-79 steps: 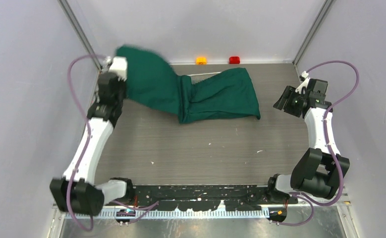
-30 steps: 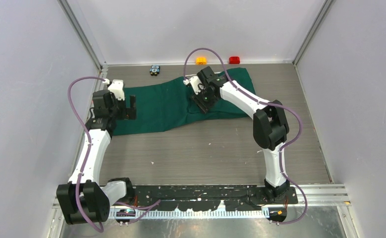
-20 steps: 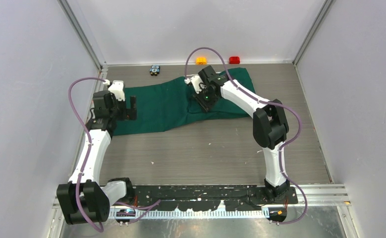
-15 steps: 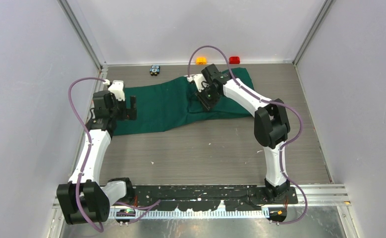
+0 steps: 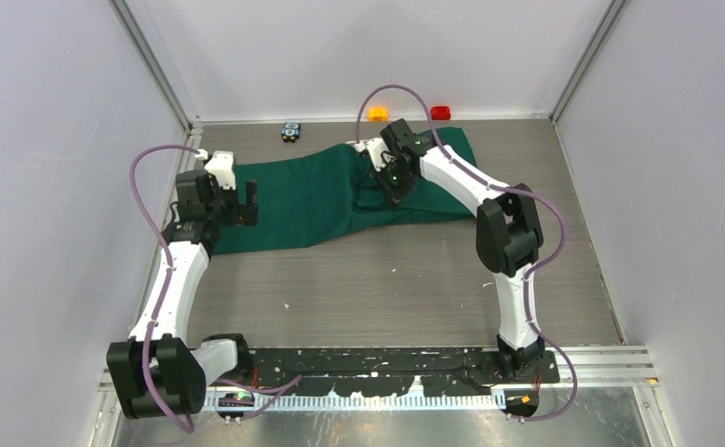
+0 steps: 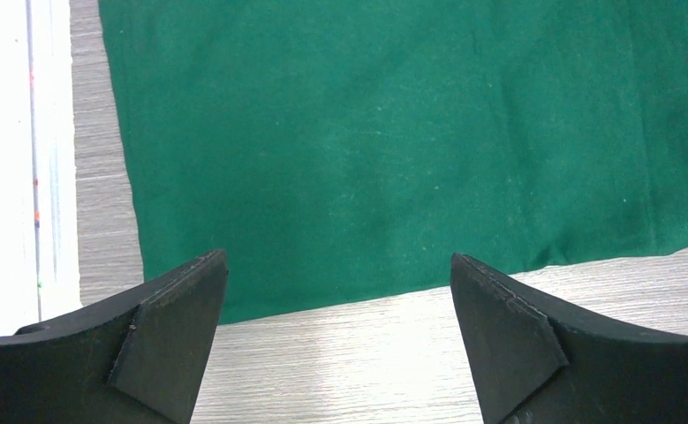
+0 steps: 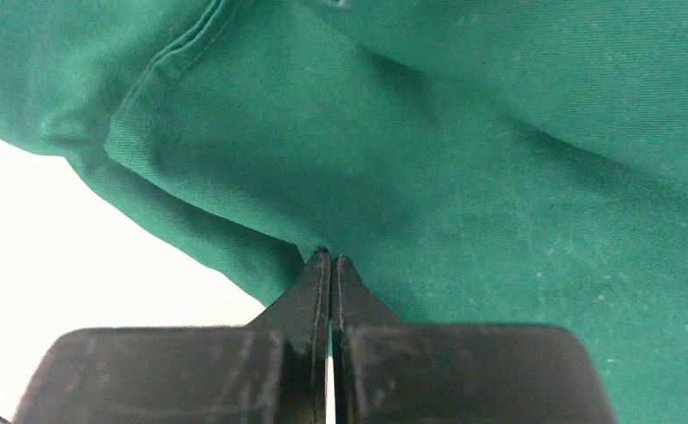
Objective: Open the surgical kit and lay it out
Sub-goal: Open the surgical kit at the center of the board.
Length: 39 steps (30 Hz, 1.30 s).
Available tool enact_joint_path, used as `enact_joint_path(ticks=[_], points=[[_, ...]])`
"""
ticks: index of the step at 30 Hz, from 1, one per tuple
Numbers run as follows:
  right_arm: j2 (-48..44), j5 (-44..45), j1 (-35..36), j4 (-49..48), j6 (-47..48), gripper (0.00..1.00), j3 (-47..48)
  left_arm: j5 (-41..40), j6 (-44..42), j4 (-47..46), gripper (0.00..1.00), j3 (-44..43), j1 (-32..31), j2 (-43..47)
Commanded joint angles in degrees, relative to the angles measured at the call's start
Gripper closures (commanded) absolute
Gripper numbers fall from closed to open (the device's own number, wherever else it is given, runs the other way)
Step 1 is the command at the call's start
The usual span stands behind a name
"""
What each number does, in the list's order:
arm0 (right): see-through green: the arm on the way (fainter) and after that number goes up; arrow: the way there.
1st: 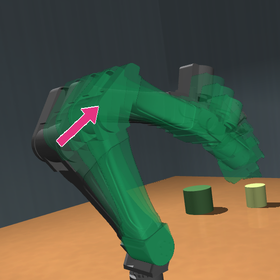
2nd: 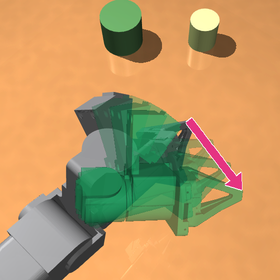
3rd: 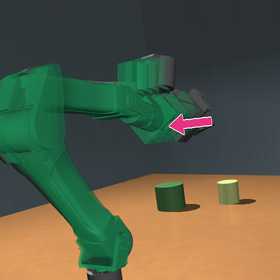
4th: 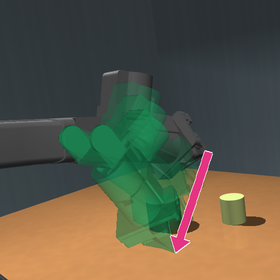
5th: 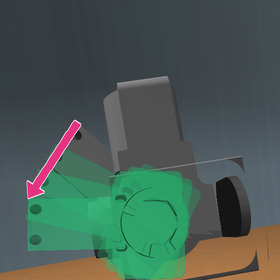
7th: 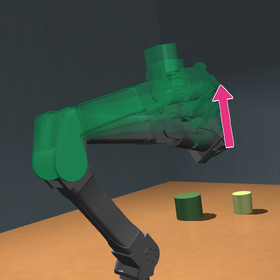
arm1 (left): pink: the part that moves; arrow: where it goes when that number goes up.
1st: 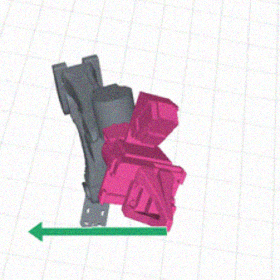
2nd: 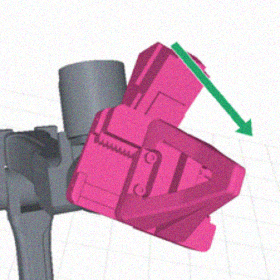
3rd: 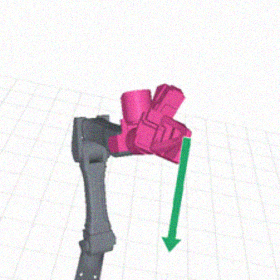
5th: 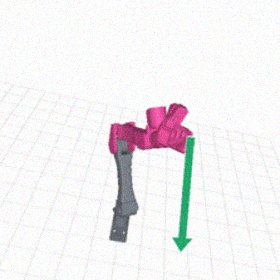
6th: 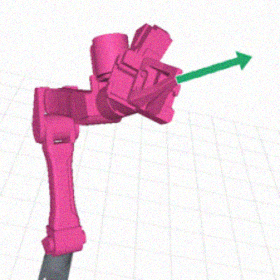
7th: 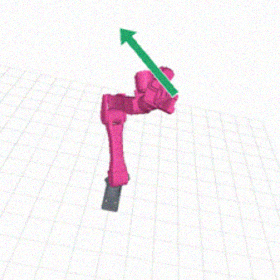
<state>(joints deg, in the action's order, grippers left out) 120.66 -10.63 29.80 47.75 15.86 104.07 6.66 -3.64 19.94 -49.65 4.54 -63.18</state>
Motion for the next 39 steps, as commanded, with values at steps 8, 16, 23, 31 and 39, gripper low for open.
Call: enact_joint_path(ticks=[8, 16, 23, 31, 39], points=[[-23.99, 2.39, -20.52, -7.43, -10.95, 1.00, -8.36, 3.05, -2.29, -2.21, 0.00, -5.85, 0.12, -4.85], [-39.18, 5.20, -53.82, -18.03, -13.82, 0.89, -27.52, 5.09, -1.35, -3.65, 0.00, -6.54, 0.12, -5.54], [-34.42, 7.24, -66.26, -22.96, -11.66, 0.49, -35.46, 5.82, -1.34, -4.30, 0.00, -4.88, 0.03, -5.91], [-37.63, -4.13, -64.66, -23.82, -10.38, 0.44, -37.46, 6.00, -2.16, -4.12, 0.00, -4.39, 0.08, -6.30], [-31.96, 4.59, -46.00, -25.13, 0.34, 0.43, -34.56, 6.20, -2.29, -4.09, 0.00, -5.49, 0.08, -7.86]])
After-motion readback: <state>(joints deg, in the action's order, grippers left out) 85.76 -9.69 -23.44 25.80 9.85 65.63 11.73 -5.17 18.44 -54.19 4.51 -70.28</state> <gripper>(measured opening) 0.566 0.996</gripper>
